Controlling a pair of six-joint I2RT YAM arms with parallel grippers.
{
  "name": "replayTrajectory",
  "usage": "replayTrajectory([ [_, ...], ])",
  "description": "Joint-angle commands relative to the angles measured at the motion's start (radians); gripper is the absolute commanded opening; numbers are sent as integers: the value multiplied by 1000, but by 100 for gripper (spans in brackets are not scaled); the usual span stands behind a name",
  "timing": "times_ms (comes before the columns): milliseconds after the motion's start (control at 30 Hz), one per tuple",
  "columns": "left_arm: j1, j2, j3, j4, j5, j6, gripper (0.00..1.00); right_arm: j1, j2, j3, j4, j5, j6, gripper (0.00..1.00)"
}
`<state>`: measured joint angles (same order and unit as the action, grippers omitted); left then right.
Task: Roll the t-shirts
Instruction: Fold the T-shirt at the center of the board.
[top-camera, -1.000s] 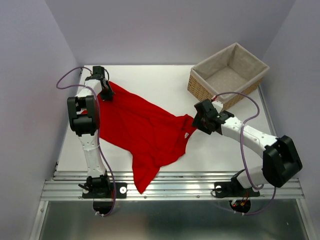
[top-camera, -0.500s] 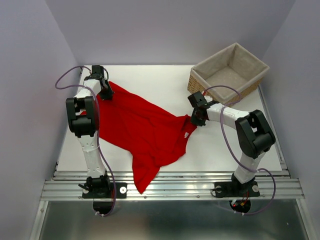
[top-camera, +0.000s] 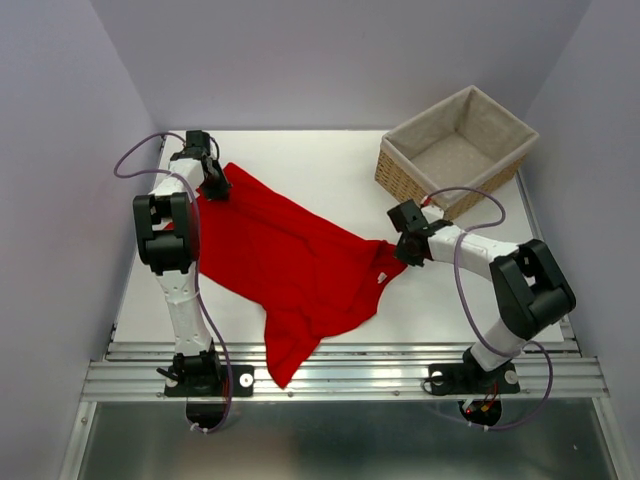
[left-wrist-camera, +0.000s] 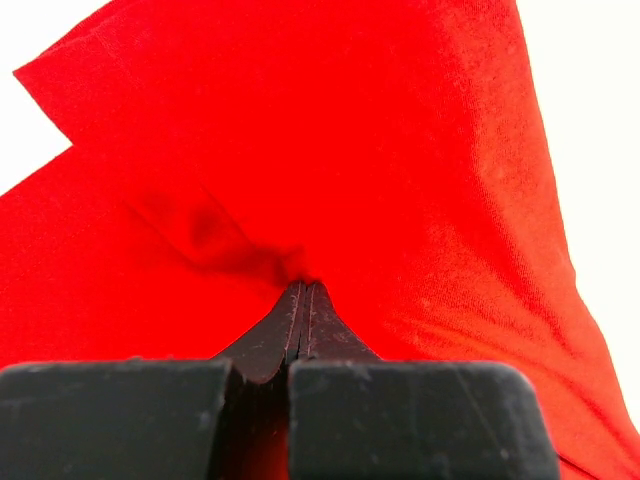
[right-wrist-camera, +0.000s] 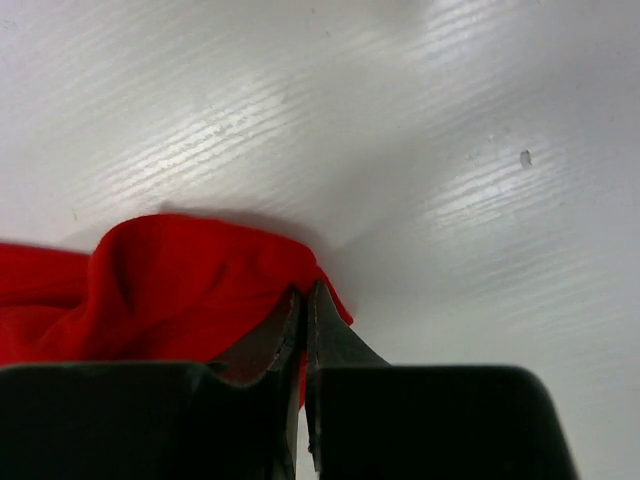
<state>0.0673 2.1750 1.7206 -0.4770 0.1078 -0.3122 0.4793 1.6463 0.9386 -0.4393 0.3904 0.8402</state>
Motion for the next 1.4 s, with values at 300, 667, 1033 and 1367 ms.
replayTrajectory([
  [300, 3, -21, 23, 6, -10, 13, 0, -2, -230, -6, -87, 56, 11, 36],
  [667, -3, -29, 27, 0, -16, 16, 0, -2, -23, 244, -46, -42, -43, 62],
  [1033, -3, -20, 31, -6, -17, 21, 0, -2, 132, 292, -13, -102, -10, 51],
  [1367, -3, -14, 34, -5, -16, 21, 0, -2, 138, 287, 7, -140, -3, 38],
])
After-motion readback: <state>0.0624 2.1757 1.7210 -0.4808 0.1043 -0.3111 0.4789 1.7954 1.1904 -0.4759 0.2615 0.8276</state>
